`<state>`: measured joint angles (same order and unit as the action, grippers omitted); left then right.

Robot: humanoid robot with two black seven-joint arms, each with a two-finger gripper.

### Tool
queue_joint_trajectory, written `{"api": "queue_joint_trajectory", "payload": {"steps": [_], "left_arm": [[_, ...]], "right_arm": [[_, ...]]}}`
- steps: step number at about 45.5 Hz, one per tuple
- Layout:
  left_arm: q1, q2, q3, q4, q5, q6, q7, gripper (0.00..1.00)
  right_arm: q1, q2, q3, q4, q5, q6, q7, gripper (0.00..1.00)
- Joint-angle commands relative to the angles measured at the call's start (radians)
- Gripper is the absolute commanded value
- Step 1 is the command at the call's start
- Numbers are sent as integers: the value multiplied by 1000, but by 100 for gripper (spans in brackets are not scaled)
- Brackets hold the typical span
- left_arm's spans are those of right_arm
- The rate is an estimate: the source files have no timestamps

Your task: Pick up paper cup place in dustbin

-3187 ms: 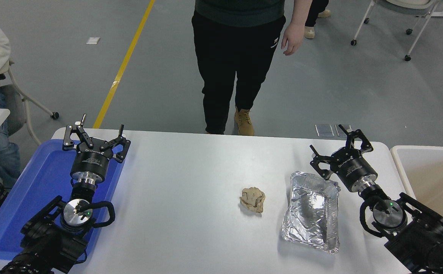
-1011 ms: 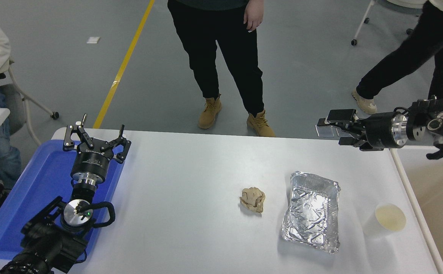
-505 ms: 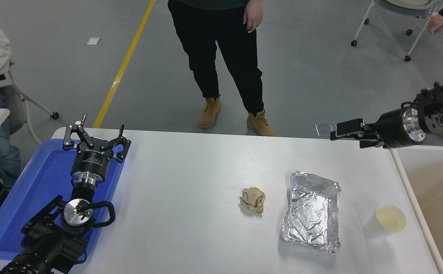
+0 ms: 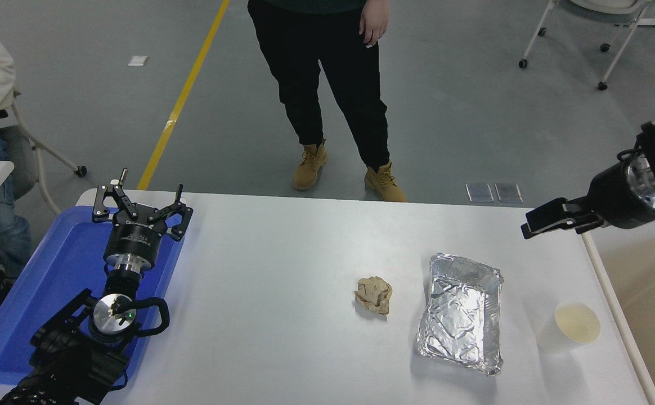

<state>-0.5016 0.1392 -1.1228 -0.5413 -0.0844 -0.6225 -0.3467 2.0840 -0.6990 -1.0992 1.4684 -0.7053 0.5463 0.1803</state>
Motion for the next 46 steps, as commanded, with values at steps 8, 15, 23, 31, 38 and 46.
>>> {"api": "queue_joint_trajectory", "payload": {"steps": [8,15,23,31,38,46], "left_arm": [[0,0,0,0,2,0,0,100],[0,0,0,0,0,0,0,100],[0,0,0,1,-3,1,0,100],[-2,-1,0,1,-3,3,0,100],[-2,-1,0,1,-3,3,0,100],[0,-1,0,1,-3,3,0,100]], "right_arm": [[260,101,-132,142,265,142,-4,100],[340,203,-183,164,296,156,-7,100],[378,263,-189,167,362,201,-8,100],[390,331,-197,174,403,225,-10,100],[381,359,-237,164,386,227,-13,100],[347,297,-284,141,262,215,-13,100]]}}
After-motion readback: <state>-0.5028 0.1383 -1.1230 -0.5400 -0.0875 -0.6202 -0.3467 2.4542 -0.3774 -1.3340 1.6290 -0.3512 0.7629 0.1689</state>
